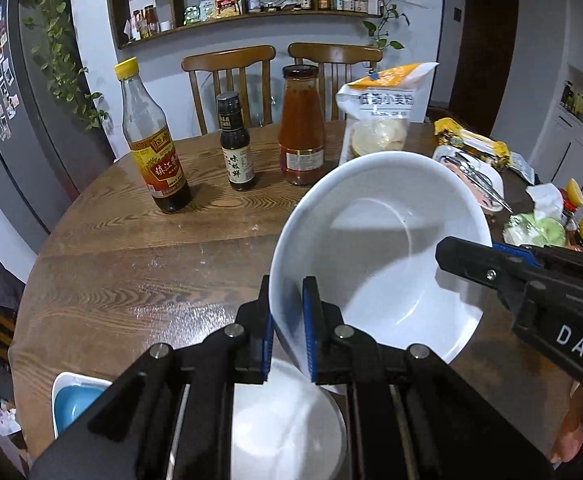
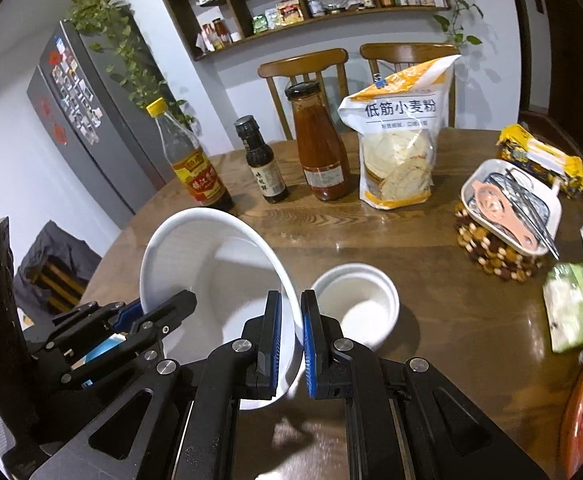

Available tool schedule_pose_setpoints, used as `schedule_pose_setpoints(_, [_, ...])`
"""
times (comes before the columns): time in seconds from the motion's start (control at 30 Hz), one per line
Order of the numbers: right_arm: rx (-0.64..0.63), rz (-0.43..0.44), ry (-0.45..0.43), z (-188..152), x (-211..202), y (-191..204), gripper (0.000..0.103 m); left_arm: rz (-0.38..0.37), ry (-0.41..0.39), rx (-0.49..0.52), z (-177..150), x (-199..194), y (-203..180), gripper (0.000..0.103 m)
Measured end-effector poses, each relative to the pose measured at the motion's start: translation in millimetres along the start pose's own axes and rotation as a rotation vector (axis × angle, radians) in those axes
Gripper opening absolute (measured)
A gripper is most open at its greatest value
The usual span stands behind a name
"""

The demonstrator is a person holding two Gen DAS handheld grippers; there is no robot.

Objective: Organize plates and bowls
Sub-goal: 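Carry the white bowl toward the large white bowl with the left gripper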

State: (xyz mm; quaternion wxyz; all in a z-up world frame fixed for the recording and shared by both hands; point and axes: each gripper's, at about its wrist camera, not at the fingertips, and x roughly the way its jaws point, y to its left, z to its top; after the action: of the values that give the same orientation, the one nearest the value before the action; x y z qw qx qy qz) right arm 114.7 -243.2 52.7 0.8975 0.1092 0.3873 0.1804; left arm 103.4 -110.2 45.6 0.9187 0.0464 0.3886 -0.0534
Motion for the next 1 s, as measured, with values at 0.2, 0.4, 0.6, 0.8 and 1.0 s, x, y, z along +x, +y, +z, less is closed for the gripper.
schedule_pose_setpoints(0.2, [0.017,-0.021,0.004,-20,-19,-2,0.012,-0.023,0.004,0.020,-15,-14,-11,0.013])
schedule_pose_setpoints(0.4, [0.050,-0.047,0.042,-46,-37,-13,0.012,-0.061,0.027,0.057,-34,-24,-30,0.013])
schedule_pose_setpoints(0.6, [0.082,-0.050,0.092,-73,-46,-23,0.012,-0.104,0.056,0.078,-55,-32,-44,0.013])
schedule_pose_setpoints(0.8, [0.077,-0.024,0.138,-88,-37,-14,0.012,-0.097,0.093,0.058,-74,-33,-34,0.013])
schedule_pose_setpoints(1.0, [0.024,0.023,0.168,-93,-20,11,0.012,-0.040,0.105,0.006,-83,-34,-6,0.013])
